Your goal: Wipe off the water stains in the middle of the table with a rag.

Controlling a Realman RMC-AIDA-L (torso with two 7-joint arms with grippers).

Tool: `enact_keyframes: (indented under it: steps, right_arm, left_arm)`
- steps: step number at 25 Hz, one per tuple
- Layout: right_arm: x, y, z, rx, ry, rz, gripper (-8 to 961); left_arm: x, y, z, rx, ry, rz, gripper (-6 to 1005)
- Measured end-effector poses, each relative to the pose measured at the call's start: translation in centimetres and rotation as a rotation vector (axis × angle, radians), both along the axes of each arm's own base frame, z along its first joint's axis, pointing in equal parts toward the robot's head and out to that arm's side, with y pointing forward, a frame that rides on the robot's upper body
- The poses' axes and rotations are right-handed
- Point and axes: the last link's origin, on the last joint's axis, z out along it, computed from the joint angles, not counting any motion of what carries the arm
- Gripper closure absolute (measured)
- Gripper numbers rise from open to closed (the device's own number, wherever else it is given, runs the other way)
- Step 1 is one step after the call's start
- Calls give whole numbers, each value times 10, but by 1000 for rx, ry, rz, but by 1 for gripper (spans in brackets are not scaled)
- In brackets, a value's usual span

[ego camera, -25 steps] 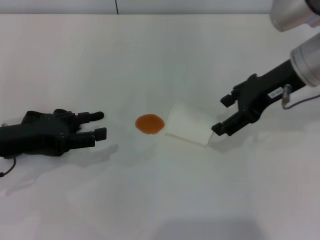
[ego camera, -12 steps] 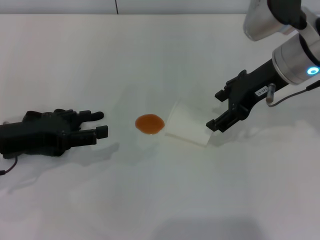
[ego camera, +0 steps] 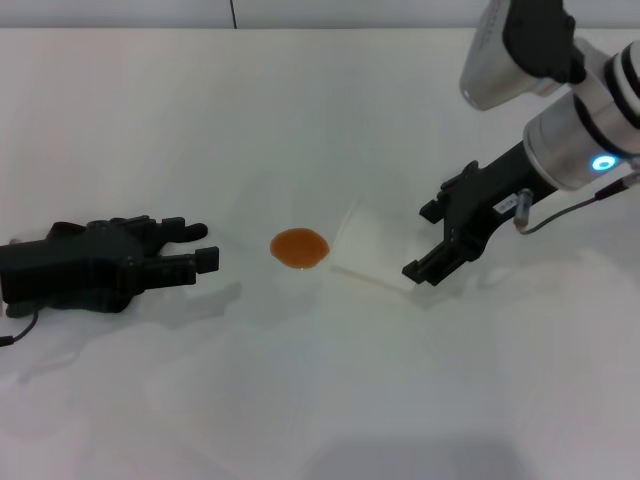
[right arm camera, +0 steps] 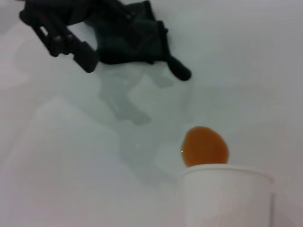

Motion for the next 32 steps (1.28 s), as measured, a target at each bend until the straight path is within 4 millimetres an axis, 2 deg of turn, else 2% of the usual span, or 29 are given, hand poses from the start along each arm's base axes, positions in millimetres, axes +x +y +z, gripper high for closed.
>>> enact_keyframes:
  steps: [11,32]
  right_arm:
    - [-3,-1,-9,6,16,-1,138]
    - [9,4,-19,53,17,-101,172]
  left_arm:
    - [1,0,-1,-3,-2,-2,142]
    - [2,1,-1,-4,-3,-3,142]
